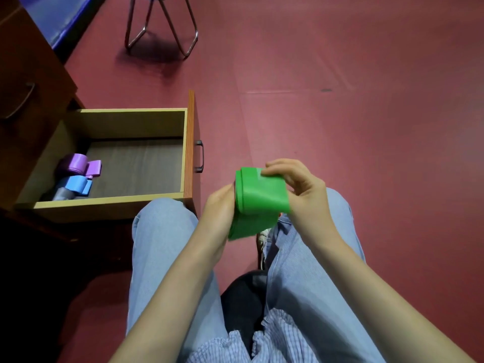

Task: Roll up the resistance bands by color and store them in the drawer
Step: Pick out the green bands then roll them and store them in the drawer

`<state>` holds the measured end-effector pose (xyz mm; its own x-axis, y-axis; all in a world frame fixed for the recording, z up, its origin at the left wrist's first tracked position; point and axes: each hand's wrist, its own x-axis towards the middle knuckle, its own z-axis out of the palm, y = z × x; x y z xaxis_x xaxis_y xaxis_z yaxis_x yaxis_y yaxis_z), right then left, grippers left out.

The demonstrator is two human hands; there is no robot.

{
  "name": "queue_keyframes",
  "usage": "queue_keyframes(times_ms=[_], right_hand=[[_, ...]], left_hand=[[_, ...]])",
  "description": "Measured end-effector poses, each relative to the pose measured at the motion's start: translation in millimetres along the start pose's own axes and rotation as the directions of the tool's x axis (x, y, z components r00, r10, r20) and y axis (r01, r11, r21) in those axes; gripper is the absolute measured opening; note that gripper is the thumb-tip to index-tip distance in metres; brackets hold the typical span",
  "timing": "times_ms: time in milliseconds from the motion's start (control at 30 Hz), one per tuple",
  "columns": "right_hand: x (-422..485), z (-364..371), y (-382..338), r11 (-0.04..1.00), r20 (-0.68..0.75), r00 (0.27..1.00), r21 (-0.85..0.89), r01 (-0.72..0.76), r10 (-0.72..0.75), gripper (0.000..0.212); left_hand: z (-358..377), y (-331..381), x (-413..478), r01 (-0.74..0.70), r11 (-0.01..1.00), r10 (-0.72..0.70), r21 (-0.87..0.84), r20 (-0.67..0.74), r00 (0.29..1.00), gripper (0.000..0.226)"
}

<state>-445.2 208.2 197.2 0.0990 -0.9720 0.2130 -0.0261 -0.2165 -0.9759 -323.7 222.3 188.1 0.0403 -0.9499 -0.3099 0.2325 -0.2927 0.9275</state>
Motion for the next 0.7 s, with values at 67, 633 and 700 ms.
queue_keyframes(times_ms=[67,633,700], right_hand=[[-5.4,0.6,3.2,0.999,0.029,1.0,-0.036,0.002,-0.001,0.046],[-13.9,0.0,8.0,0.912,0.288,0.889,0.101,-0.397,0.355,0.021],[-12.2,0.8,7.0,0.928,0.296,0.899,0.085,-0.362,0.323,0.031]], left_hand=[[-0.7,2.1,1.1,0.092,0.983,-0.086,-0.159,0.044,0.995,0.034],[-4.8,6.0,0.3,-0.159,0.984,0.159,0.082,0.007,0.987,0.01],[-5.1,7.7,1.7,-0.164,0.982,0.164,0.091,0.006,0.986,0.01]])
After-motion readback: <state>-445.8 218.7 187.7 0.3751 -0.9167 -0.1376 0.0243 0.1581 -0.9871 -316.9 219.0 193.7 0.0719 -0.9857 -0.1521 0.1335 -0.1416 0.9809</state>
